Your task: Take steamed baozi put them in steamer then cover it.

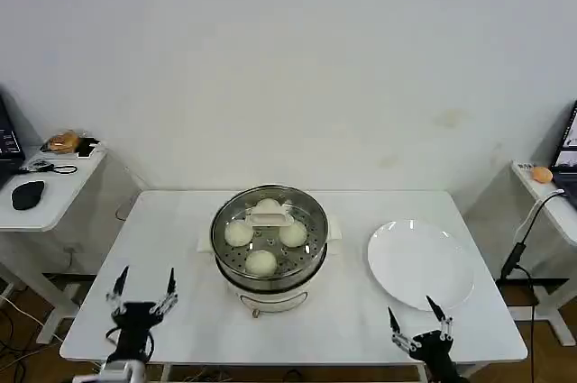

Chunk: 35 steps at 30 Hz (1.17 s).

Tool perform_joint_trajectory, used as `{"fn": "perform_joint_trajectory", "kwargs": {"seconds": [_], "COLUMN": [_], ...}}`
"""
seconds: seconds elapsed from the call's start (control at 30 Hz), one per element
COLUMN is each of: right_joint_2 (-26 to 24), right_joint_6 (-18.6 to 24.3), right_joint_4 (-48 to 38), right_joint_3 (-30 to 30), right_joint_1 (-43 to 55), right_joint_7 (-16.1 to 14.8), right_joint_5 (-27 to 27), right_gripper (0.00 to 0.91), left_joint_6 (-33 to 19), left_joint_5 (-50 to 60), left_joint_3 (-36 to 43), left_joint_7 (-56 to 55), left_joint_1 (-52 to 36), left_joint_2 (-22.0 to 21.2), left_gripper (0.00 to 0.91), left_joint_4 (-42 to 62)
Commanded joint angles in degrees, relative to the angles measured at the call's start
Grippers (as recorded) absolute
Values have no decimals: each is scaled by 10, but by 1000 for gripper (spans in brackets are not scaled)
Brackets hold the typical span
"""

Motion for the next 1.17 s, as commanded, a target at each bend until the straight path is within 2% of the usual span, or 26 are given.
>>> {"fn": "perform_joint_trajectory", "kwargs": {"seconds": [0.03,0.17,0.57,0.8,1.17], "right_joint_2": [-15,-13,-5,-3,-12], "right_joint_6": [-41,-47,-55,-60,-82], "right_joint_4": [26,27,30,34,55], "right_joint_3": [-28,-31,-48,-55,-50], "right_joint_1": [-34,-37,-32,-34,-44], "right_joint_7": [-9,-8,6,6,13], "right_joint_5": [62,59,53,39,43], "right_gripper": [907,907,907,907,907], "left_joint_6": [-73,-54,-53,-41,-10], "left_joint_5": [-105,-99,-48,-46,-53], "left_joint_3": [-26,-15,-7,-8,-12], "left_joint_7": [-3,-5,31,27,31], "left_joint_1": [95,92,100,92,88], "left_joint_2": [-14,-18,-29,-26,-23], "left_gripper": [907,907,907,907,907], "left_joint_4": [25,23,14,16,8]}}
